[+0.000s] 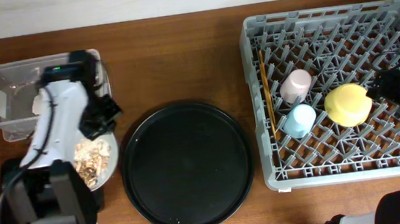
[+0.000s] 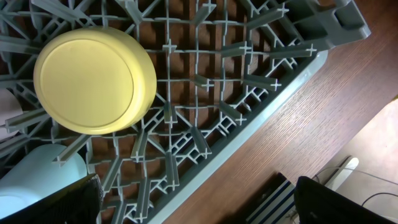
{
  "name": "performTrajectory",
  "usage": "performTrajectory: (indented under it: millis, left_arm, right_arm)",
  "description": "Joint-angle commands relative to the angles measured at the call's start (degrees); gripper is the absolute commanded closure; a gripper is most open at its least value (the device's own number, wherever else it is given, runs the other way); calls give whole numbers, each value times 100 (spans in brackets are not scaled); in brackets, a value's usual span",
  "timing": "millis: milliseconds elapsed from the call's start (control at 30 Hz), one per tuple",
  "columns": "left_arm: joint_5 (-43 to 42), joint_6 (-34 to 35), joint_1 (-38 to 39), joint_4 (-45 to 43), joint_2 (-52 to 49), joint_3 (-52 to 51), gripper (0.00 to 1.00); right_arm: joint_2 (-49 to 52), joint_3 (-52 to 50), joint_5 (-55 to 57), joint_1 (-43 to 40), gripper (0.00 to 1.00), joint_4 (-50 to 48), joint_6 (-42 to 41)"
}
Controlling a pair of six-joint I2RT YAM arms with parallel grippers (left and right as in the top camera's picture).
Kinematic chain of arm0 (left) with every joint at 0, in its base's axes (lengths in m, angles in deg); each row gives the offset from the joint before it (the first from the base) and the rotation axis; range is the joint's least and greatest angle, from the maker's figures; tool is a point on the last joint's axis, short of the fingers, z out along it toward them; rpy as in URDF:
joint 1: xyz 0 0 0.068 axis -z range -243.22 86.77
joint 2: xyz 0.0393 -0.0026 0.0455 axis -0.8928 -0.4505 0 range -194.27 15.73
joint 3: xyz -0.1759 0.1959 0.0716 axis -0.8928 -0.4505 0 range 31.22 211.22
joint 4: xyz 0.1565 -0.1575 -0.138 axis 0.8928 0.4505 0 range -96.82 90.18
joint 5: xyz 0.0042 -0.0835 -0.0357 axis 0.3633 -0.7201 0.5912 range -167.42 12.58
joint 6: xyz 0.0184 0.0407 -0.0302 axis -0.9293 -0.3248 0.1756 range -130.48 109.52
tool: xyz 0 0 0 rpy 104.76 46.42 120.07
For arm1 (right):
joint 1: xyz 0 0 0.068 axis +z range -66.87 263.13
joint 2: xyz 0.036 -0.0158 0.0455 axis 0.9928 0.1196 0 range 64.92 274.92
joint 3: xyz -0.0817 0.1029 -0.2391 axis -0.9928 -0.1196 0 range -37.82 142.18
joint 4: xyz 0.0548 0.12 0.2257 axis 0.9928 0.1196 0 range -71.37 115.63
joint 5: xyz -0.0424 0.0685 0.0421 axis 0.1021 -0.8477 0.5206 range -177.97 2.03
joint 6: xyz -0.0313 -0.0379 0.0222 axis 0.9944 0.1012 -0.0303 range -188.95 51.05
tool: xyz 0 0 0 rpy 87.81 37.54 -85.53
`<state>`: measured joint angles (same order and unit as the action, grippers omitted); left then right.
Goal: Sort waste into correct bins and load items into the dishwasher rack
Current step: 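Lift the plate with the left gripper and carry it over the small black tray, then tilt the plate with the left gripper to dump scraps onto the small tray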
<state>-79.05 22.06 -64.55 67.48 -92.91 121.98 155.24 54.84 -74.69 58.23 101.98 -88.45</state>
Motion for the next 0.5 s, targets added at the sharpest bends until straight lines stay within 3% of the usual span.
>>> performTrajectory:
  millis: [0,233,467]
  left_arm:
    - [-1237,-828,-713,-13,155,107,99]
    - [-3095,-1816,-1956,140,155,107,99]
    - [-3906,-2337,-2754,417,155,107,99]
  right_arm:
    - [7,-31,90,-28,1,-2,-50]
    - [7,-31,90,-28,1,0,-50]
    - [7,-31,90,-28,1,-2,-50]
